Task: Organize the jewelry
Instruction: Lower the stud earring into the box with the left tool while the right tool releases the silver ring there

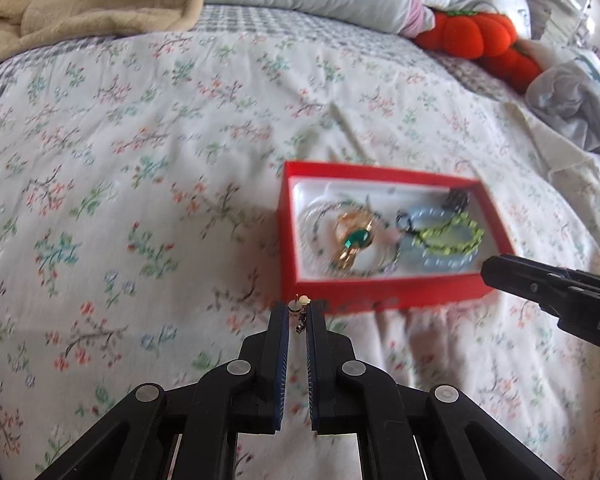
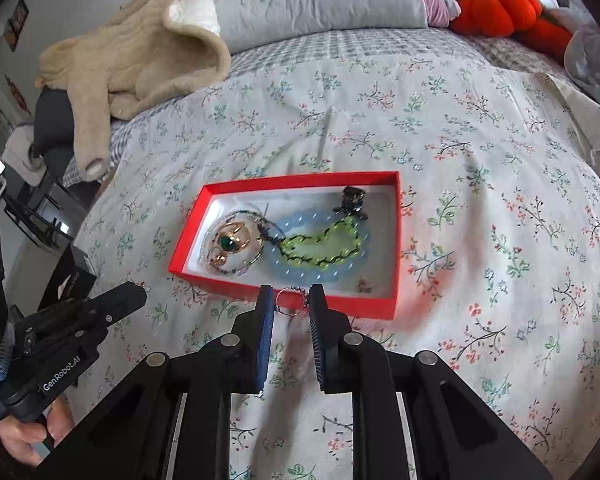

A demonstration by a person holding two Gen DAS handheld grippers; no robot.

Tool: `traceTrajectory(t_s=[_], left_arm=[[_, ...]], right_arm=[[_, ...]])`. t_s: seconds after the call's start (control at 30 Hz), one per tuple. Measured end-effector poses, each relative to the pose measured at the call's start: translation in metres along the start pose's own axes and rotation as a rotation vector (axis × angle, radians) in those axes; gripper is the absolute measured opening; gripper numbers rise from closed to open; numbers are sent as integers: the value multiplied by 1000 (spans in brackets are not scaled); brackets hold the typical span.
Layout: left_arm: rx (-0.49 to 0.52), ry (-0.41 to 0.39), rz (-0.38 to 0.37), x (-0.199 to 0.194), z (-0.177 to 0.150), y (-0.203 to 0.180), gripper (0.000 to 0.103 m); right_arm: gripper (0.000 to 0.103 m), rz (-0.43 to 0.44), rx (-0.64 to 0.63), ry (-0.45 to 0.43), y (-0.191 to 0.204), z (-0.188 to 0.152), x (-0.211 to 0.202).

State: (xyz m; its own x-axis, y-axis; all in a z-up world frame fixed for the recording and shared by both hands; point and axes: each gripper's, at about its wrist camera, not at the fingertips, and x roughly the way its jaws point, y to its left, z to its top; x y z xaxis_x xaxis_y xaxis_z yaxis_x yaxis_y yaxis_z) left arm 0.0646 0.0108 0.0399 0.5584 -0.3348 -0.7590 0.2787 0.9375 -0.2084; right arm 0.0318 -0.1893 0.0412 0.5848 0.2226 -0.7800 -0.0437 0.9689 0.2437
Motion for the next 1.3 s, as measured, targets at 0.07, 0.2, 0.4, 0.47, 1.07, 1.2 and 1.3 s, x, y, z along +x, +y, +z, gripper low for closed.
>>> traceTrajectory(t_s=[0.07,0.2,0.4,0.47,1.07,1.2,1.3], left_arm=[[2,-9,-11,4,6,-4,3],[-18,-20,-18,16,15,-8,3],[-38,-24,-19,38,25,-10,3],[-49,-13,-21,45,27,-9,3],[-30,-34,-8,41,27,-13,28],[-24,-34,-13,34,24,-18,39],[-13,-30,1,27,19,-23,46]], right_arm=[[19,-13,15,-8,-8,6,-1],[19,-22,41,-11,-21,16,2],[19,-23,33,-16,-30,27,10],[19,-18,38,1,-31,28,15],[22,23,9,3,-21,39,29],[30,36,10,3,-21,37,20],[33,31,9,-9,-22,32,8]])
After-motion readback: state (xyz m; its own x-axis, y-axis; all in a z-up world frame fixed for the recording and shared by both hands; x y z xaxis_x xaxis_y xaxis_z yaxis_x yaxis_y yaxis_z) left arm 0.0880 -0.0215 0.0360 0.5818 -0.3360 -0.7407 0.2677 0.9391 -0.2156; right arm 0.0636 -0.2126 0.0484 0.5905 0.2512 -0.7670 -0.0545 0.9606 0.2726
